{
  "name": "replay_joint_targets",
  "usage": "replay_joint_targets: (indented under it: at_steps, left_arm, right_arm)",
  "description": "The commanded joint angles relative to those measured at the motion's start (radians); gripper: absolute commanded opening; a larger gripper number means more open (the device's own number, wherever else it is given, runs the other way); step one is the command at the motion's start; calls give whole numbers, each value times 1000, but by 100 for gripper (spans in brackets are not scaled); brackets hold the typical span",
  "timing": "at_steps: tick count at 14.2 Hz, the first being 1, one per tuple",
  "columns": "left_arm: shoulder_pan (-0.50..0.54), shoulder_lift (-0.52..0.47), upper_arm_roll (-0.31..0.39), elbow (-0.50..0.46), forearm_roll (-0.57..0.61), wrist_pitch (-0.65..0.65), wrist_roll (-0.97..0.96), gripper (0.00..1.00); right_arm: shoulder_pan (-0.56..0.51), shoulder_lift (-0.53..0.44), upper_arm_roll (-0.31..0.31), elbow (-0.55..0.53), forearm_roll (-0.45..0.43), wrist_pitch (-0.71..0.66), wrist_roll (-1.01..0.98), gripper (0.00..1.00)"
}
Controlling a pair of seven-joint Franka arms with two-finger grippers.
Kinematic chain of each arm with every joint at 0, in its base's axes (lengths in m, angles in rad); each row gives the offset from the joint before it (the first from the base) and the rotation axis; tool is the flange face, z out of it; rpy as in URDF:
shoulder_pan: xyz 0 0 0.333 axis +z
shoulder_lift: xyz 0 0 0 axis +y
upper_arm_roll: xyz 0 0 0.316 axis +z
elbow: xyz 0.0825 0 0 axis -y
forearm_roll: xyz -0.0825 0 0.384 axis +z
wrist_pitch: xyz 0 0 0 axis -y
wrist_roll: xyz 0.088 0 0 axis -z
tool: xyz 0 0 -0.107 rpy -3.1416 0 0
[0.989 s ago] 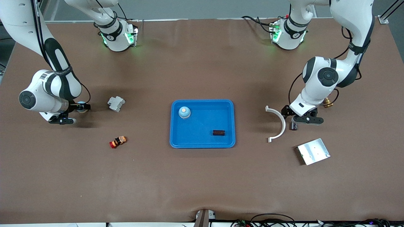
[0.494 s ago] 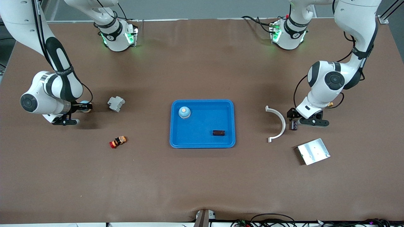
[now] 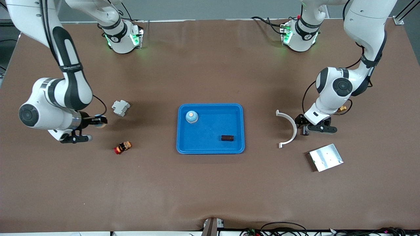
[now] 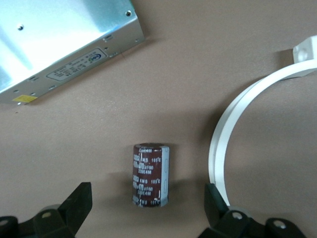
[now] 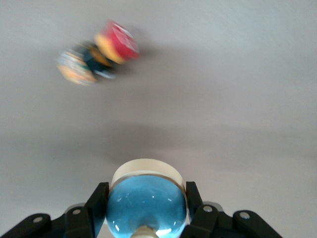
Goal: Place electrolytic capacitor and blue bell in tray
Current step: 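Grasp the second capacitor with the left gripper while the right gripper carries the bell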
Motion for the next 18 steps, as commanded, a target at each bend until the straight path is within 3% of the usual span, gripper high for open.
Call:
replay_joint_targets:
  at_steps: [1,7,13,15,16,18]
  left_arm:
    - [14,13,-4,2,-1,24,36,100]
    - [22,37,-3,23,-1,24,51,100]
    - [48,54,-4,34,-1,24,82,99]
    - [49,56,-4,37,-1,24,85,67]
    - [60,56,-4,37,-1,24,85,43]
    - [60,53,-4,34,-1,24,86,7]
  right_arm:
    - [146,40,-9,108,46,-16,196,13]
    - [399,292,-9,409,139,22,690,7]
    - [485,363,-9,440,176,97,784,5]
    - [505,369,-9,440,178,100,798,5]
    - [511,373,-8,440,178,105,804,6]
    - [524,386,-9,440,178,131,821,5]
